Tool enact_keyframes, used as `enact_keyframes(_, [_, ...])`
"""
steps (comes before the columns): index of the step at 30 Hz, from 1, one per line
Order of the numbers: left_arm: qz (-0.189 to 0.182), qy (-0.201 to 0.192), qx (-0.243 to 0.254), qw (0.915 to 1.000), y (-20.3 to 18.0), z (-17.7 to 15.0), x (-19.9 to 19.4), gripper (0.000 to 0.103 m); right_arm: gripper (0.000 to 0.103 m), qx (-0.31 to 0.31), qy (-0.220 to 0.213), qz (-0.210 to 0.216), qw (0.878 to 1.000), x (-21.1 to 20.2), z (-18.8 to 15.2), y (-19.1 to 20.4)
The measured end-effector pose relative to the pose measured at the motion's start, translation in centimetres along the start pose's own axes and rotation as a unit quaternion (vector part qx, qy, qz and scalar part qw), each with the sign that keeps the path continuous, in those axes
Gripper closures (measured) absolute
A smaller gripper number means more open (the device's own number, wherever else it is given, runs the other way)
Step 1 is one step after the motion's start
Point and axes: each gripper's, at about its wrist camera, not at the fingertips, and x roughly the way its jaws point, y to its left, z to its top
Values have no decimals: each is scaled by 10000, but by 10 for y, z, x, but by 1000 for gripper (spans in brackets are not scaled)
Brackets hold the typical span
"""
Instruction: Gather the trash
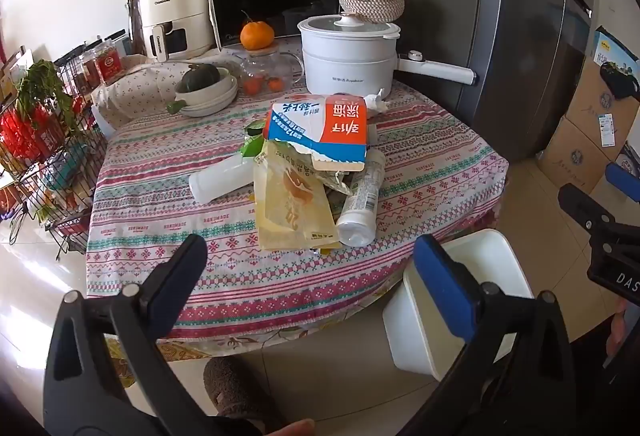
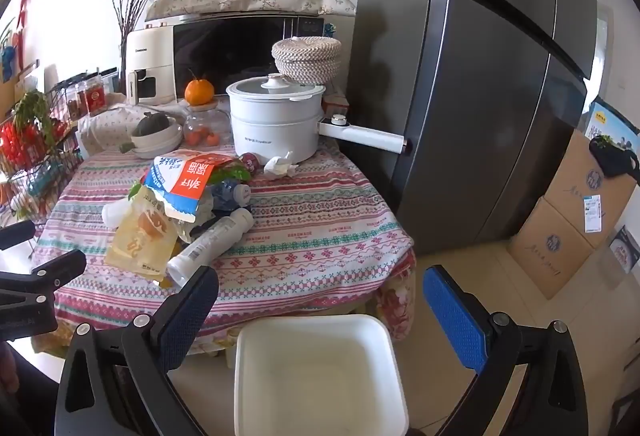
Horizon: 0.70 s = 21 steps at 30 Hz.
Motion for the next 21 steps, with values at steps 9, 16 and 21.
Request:
enact_keyframes(9, [4, -1, 3, 10000, -1, 0, 0, 1, 0, -2, 7, -2, 10000, 0, 0, 0])
enact_keyframes(16, [1, 4, 0, 10000, 0, 0, 0, 1, 0, -9, 26, 14, 10000, -1, 1, -2])
enact_keyframes(21, [4, 0, -1, 10000, 0, 0, 0, 1, 0, -11, 17, 9, 10000, 1, 0, 1])
